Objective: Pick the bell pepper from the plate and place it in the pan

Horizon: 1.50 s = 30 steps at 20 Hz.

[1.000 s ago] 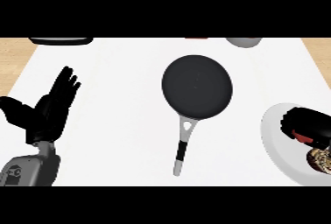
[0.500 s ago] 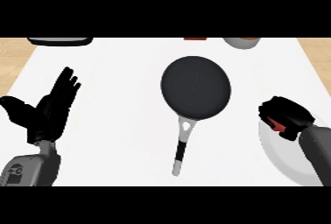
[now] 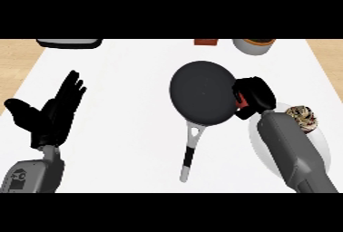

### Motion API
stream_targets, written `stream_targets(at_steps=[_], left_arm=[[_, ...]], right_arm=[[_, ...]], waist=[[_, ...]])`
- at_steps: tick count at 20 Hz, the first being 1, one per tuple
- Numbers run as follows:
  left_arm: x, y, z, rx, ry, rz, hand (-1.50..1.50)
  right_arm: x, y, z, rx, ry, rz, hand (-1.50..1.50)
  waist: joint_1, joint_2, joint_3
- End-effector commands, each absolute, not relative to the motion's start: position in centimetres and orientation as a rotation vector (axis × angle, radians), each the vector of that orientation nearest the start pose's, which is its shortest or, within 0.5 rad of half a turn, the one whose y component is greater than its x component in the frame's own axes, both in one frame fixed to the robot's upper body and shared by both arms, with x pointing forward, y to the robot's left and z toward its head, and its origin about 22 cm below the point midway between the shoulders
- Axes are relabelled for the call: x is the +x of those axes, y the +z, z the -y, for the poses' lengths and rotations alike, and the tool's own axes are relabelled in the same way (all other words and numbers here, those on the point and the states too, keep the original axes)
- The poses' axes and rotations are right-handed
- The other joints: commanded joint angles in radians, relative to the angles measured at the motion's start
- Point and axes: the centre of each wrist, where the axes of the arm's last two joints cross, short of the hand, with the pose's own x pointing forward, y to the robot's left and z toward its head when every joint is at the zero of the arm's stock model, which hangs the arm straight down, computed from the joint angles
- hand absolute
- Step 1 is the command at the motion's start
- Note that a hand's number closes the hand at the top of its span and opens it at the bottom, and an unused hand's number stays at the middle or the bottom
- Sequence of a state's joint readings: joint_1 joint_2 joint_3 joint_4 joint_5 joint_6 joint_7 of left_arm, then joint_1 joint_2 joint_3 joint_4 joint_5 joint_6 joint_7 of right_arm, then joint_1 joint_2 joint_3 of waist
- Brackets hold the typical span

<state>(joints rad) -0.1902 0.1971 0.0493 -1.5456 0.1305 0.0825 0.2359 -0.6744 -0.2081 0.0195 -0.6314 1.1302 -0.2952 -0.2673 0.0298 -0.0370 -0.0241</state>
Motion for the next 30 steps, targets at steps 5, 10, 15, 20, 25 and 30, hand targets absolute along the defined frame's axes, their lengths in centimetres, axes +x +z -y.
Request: stream_targets(at_steps=[5,10,15,20,25,30], left_arm=[[29.0,5.3,-26.0,0.063,-0.011,1.485,0.00],[29.0,5.1,-25.0,0.040,-0.045,1.491,0.00],[29.5,5.2,-25.4,0.038,-0.049,1.494,0.00],[29.2,6.9,-25.0,0.054,-0.005,1.516,0.00],[28.2,5.1,-26.6,0.079,0.022,1.526,0.00],[27.6,6.3,-25.4,0.093,0.044,1.539,0.00]], right_arm=[[41.7,7.0,10.3,-1.216,0.932,1.479,1.50],[42.8,13.6,6.3,-1.406,0.737,1.332,1.50],[42.1,17.9,2.4,-1.556,0.532,1.196,1.50],[40.9,18.1,0.4,-1.574,0.452,1.136,1.50],[40.7,15.8,1.8,-1.544,0.424,1.174,1.50],[40.8,12.6,4.3,-1.522,0.471,1.201,1.50]], waist=[[0.034,0.000,0.008],[0.073,0.015,0.014],[0.076,0.030,0.019],[0.038,0.036,0.023],[-0.007,0.036,0.024],[-0.020,0.037,0.024]])
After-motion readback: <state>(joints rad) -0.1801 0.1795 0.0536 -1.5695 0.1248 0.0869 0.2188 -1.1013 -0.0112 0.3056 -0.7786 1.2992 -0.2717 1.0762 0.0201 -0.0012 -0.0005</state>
